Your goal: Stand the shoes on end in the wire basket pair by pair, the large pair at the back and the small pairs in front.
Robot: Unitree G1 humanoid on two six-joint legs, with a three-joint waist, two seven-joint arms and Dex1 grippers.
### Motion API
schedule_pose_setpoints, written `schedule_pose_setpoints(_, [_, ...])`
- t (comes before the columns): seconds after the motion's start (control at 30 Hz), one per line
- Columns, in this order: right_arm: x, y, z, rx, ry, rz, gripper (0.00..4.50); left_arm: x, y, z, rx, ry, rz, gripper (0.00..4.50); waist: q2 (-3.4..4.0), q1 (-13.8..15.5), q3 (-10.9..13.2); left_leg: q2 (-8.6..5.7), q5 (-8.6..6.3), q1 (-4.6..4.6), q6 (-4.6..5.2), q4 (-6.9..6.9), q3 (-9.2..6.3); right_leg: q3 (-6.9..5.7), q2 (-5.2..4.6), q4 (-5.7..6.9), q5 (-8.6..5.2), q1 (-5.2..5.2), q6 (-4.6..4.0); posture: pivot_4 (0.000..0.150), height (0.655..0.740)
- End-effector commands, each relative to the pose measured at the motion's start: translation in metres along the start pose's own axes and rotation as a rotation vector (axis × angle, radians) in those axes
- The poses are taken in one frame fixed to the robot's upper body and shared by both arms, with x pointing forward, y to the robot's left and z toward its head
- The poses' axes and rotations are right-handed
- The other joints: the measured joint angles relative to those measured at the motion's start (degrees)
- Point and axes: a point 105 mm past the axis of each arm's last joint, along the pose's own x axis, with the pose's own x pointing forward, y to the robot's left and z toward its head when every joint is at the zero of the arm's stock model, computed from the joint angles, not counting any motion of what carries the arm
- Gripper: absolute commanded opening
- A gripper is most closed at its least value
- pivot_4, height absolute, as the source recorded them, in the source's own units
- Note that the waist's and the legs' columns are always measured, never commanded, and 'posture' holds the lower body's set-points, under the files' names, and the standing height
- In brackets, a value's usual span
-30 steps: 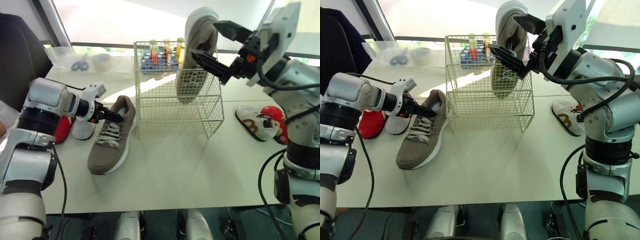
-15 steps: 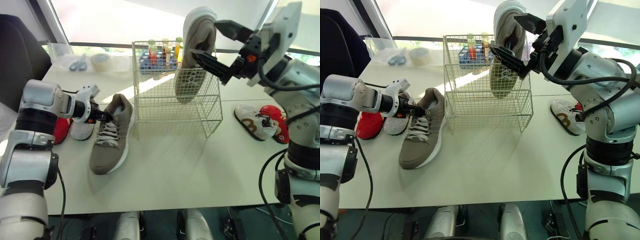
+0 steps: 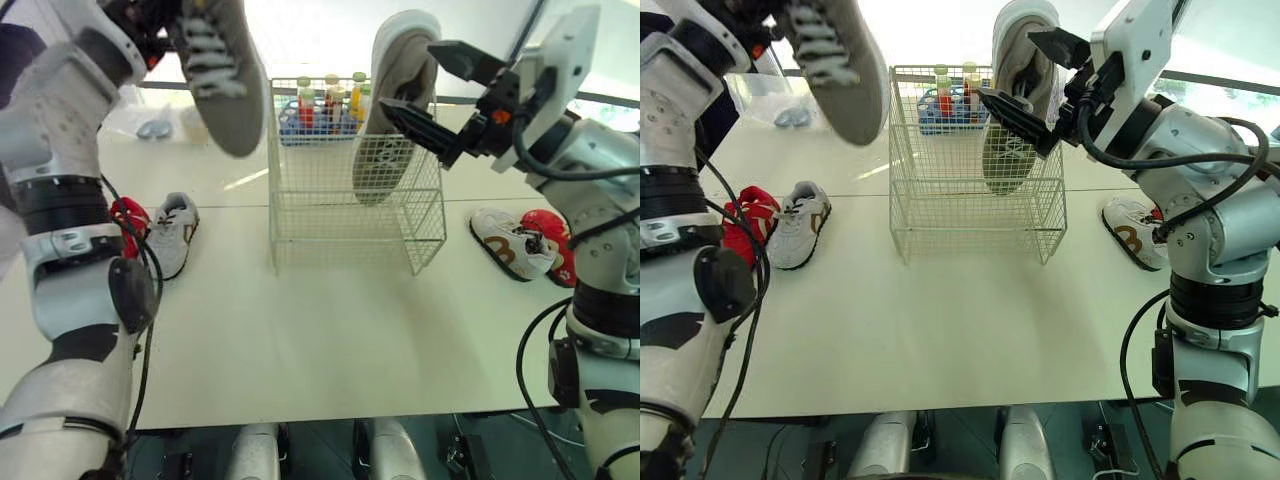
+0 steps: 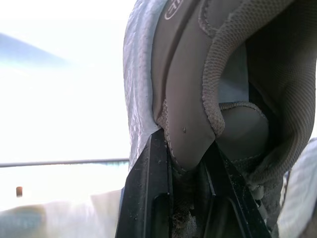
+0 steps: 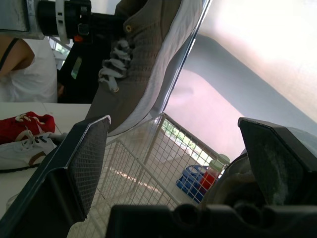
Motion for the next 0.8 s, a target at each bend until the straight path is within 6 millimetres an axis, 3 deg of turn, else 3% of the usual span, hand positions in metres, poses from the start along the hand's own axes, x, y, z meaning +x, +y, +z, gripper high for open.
schedule_pose_setpoints(0.03, [0.001, -0.002, 0.02, -0.055, -0.06, -0.003, 4.5, 0.014, -0.036, 0.064, 0.165, -0.338, -0.105, 0.01, 0.0, 0.25, 0.0, 0.0, 0.0, 0.0, 0.0, 0.03, 0.0, 0.0, 0.0, 0.0, 0.0, 0.02, 0.0, 0.15, 0.74])
schedule_pose_setpoints(0.13, [0.0, -0.003, 0.022, -0.063, -0.06, -0.005, 4.5, 0.02, -0.058, 0.073, 0.149, -0.516, -0.146, 0.01, 0.0, 0.91, 0.0, 0.0, -0.04, -0.03, 0.06, 0.13, 0.02, 0.0, 0.0, -0.06, 0.0, 0.06, 0.0, 0.15, 0.74])
schedule_pose_setpoints(0.3, [-0.003, -0.004, 0.024, -0.071, -0.057, -0.016, 4.5, 0.028, -0.087, 0.053, 0.121, -0.652, -0.169, 0.01, 0.0, 1.18, 0.0, 0.0, -0.09, -0.02, 0.14, 0.2, 0.03, 0.0, 0.0, -0.17, 0.01, 0.17, 0.01, 0.15, 0.74])
schedule_pose_setpoints(0.4, [-0.005, -0.005, 0.025, -0.074, -0.054, -0.023, 4.5, 0.031, -0.095, 0.026, 0.15, -0.642, -0.169, 0.01, 0.0, 1.14, 0.0, 0.0, -0.1, 0.0, 0.17, 0.24, 0.01, 0.0, 0.0, -0.14, 0.01, 0.17, 0.02, 0.15, 0.74])
schedule_pose_setpoints(0.7, [-0.01, -0.005, 0.024, -0.077, -0.033, -0.048, 4.5, 0.026, -0.091, -0.054, 0.121, -0.514, -0.065, 0.01, 0.0, 1.13, 0.0, 0.0, -0.12, -0.01, 0.21, 0.23, 0.0, 0.0, 0.0, -0.16, 0.01, 0.15, 0.03, 0.15, 0.74])
schedule_pose_setpoints(0.8, [-0.011, -0.004, 0.025, -0.077, -0.03, -0.051, 4.5, 0.023, -0.093, -0.071, 0.111, -0.488, -0.04, 0.01, 0.0, 1.23, 0.0, 0.0, -0.13, -0.03, 0.23, 0.24, -0.01, 0.0, 0.0, -0.18, 0.01, 0.16, 0.02, 0.15, 0.74])
